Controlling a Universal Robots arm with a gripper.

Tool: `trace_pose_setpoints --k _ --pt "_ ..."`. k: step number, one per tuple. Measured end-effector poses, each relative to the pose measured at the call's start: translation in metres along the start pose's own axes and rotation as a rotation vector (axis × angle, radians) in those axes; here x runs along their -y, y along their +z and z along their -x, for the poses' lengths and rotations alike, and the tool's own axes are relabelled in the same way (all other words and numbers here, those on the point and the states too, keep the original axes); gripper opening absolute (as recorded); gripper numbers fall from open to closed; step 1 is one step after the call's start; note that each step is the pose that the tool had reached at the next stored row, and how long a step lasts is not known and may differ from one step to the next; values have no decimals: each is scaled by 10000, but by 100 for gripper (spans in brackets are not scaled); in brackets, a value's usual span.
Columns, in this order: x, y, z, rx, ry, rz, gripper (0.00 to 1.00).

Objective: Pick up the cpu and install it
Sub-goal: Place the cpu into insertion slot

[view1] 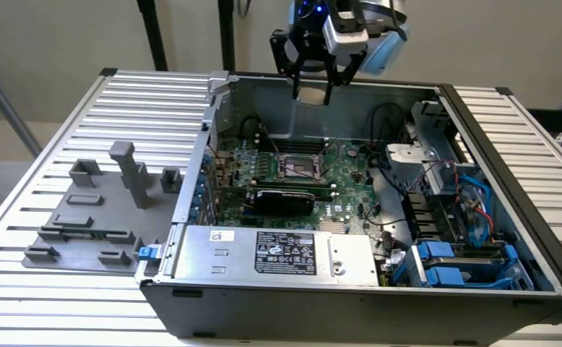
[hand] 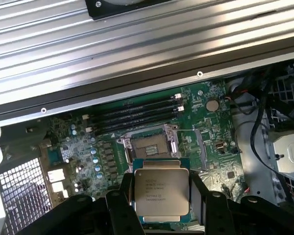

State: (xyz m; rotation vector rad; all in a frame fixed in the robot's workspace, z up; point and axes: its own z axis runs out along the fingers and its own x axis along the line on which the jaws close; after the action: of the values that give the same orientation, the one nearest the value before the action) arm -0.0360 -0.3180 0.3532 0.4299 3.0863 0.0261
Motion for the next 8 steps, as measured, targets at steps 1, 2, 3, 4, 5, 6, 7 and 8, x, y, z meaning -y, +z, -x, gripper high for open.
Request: trace_pose_setpoints --k 1,2,3,4,5,6,7,8 --pt "0 2 0 4 179 -4 55" --pt "0 5 0 8 376 -9 55" --pt "0 8 0 11 555 -13 55" --pt "0 11 0 15 735 -17 55" --pt "0 14 0 19 914 -21 55" --pt "0 16 0 22 1094 -25 55" --pt "0 19 0 26 1274 -29 55" --pt "0 22 0 29 1454 -33 55"
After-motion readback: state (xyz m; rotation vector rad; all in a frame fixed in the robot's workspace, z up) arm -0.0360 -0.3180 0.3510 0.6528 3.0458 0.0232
